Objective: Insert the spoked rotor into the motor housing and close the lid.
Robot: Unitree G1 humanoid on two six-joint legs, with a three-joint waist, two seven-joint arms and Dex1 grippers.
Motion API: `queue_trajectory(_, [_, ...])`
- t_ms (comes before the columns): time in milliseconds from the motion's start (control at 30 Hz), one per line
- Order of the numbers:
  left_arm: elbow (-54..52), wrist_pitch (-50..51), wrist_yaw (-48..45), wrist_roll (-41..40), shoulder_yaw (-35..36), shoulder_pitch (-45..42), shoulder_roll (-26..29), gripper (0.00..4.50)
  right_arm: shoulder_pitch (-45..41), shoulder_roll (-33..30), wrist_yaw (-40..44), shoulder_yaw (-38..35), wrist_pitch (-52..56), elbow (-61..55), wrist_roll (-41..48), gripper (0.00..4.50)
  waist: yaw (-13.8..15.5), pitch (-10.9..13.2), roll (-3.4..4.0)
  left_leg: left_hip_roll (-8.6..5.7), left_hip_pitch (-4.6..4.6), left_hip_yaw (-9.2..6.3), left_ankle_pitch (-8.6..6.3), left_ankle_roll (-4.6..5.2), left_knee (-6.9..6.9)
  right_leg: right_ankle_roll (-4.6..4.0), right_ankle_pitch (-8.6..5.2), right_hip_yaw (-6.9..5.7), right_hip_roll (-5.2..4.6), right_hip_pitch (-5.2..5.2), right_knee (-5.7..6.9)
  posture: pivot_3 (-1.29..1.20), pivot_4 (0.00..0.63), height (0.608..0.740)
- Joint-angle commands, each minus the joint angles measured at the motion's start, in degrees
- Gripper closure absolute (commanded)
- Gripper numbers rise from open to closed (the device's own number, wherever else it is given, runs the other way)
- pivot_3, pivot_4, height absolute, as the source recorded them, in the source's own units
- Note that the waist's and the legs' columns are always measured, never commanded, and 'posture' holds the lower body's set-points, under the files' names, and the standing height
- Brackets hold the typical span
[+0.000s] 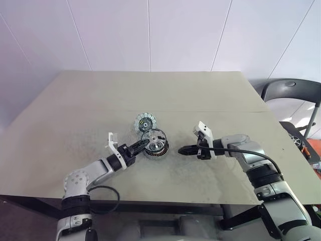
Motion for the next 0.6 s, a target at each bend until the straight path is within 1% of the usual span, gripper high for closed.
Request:
queue_trajectory(33, [-0.90, 0.19, 0.81, -0.98, 1.10, 0.10, -0.64, 4.07, -0.88, 0.15, -0.09, -0.68, -0.17, -1.92, 0.55, 4.50, -0.02, 0.00, 0.00, 0.00, 0.00, 0.00, 0.00, 0.00, 0.01, 0.00, 0.00, 0.00, 0.00, 0.00, 0.00, 0.00, 0.000, 0.740])
queue_trajectory(600, [0.11, 2.06, 3.03, -1.17, 1.28, -0.11, -1.93, 4.07, -0.91, 0.33, -1.17, -0.55, -0.85, -1.17, -0.08, 4.50, -0.04, 0.00, 0.00, 0.00, 0.02, 0.01, 0.00, 0.00, 0.01, 0.00, 0.00, 0.00, 0.00, 0.01, 0.00, 0.00, 0.000, 0.740])
